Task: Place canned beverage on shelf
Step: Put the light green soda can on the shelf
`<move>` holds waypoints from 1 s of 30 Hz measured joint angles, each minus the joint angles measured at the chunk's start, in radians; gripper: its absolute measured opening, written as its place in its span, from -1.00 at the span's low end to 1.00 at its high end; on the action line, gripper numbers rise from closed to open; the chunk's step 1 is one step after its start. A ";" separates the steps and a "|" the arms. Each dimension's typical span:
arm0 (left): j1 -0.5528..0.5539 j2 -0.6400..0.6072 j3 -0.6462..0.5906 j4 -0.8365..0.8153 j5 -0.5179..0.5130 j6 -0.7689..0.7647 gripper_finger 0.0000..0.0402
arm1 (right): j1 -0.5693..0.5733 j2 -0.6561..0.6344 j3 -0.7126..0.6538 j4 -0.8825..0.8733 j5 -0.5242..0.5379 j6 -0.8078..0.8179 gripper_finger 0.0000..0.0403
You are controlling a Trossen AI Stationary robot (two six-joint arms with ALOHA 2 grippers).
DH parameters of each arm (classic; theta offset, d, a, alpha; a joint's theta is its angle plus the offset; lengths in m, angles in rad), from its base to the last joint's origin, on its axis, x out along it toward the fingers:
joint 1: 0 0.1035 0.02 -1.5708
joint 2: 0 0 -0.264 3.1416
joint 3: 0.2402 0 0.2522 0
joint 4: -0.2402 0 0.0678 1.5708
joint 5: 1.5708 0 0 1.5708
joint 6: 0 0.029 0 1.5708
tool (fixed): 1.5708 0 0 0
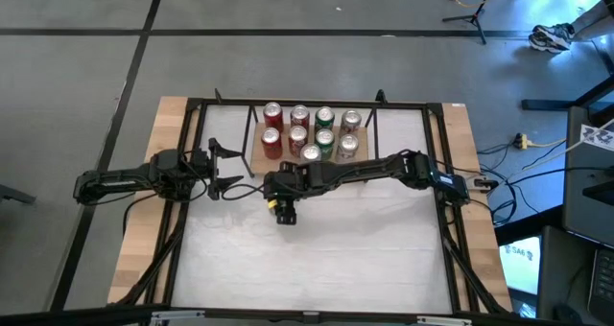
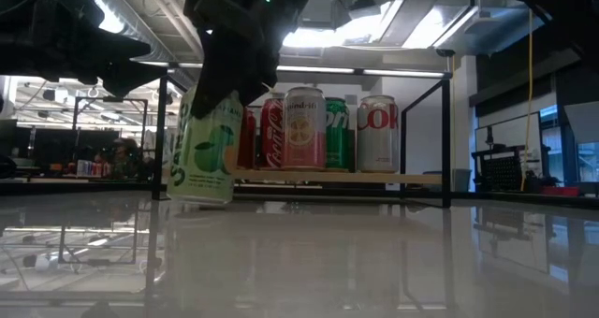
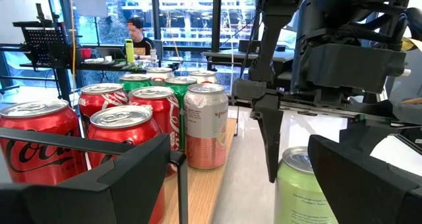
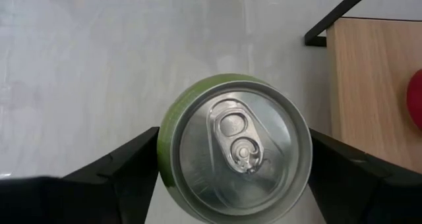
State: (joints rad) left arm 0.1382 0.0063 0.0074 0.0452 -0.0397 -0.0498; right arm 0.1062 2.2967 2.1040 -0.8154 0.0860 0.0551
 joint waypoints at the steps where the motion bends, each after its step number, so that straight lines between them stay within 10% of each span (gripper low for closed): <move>1: 0.000 0.000 0.000 0.000 0.000 0.000 0.75 | 0.000 0.000 0.000 0.000 0.000 0.000 0.60; 30: 0.000 0.000 0.000 0.000 0.000 0.000 0.75 | -0.002 -0.002 0.001 0.003 -0.042 -0.014 0.60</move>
State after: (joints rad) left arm 0.1383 0.0063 0.0076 0.0452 -0.0395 -0.0499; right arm 0.1047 2.2951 2.1052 -0.8127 0.0442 0.0408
